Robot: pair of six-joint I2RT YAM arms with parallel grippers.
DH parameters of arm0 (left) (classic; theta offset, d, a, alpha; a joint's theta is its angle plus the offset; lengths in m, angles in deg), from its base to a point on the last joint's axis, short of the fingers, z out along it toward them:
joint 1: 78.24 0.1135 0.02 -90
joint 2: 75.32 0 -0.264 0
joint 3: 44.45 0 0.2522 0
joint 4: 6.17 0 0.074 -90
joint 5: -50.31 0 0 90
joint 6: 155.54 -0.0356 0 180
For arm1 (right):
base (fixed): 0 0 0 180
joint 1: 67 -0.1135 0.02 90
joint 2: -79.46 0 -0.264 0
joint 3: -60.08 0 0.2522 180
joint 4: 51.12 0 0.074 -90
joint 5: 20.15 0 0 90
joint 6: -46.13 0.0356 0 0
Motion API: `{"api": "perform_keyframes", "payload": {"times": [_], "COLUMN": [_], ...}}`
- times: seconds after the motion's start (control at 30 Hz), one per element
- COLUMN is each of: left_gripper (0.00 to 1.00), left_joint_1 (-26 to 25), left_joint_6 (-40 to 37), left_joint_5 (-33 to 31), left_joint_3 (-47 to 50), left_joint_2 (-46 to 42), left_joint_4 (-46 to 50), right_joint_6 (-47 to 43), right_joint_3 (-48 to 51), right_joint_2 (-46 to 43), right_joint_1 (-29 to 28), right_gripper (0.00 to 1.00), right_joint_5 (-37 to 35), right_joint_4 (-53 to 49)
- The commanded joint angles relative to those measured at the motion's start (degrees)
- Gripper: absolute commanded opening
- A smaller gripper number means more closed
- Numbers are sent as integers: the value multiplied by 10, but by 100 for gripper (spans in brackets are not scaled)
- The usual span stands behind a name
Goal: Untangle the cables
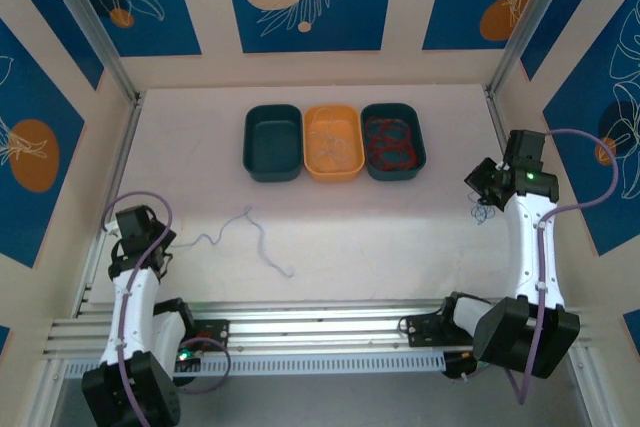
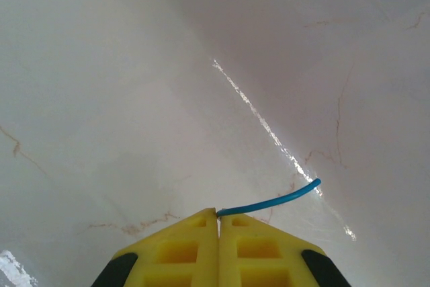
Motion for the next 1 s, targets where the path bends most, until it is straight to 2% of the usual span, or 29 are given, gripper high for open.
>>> {"api": "perform_keyframes", "payload": {"times": [0.0, 0.17, 0.37, 0.5, 0.73, 0.97], "left_gripper": [0, 0, 0, 0, 0, 0], "left_joint_1": [10, 9, 5, -16, -93, -119], "left_joint_6": [4, 3, 31, 76, 71, 58], "left_joint_5": [9, 62, 152, 198, 182, 168], "left_joint_3": [-20, -19, -20, -21, -99, -127], "left_joint_2": [1, -4, -22, -24, 7, 55], "left_joint_4": [-18, -38, -76, -136, -153, -162], "right_joint_6": [-14, -8, -1, -1, -2, -13], "right_joint_3": [1, 9, -9, -17, -35, -38], "right_joint_2": [7, -1, -20, -28, -17, -16], "right_joint_1": [9, -10, -91, -149, -230, -286], "right_gripper": [0, 0, 0, 0, 0, 0], "right_joint_5": [28, 88, 105, 147, 212, 277], "right_joint_4": [17, 39, 47, 76, 116, 154]}}
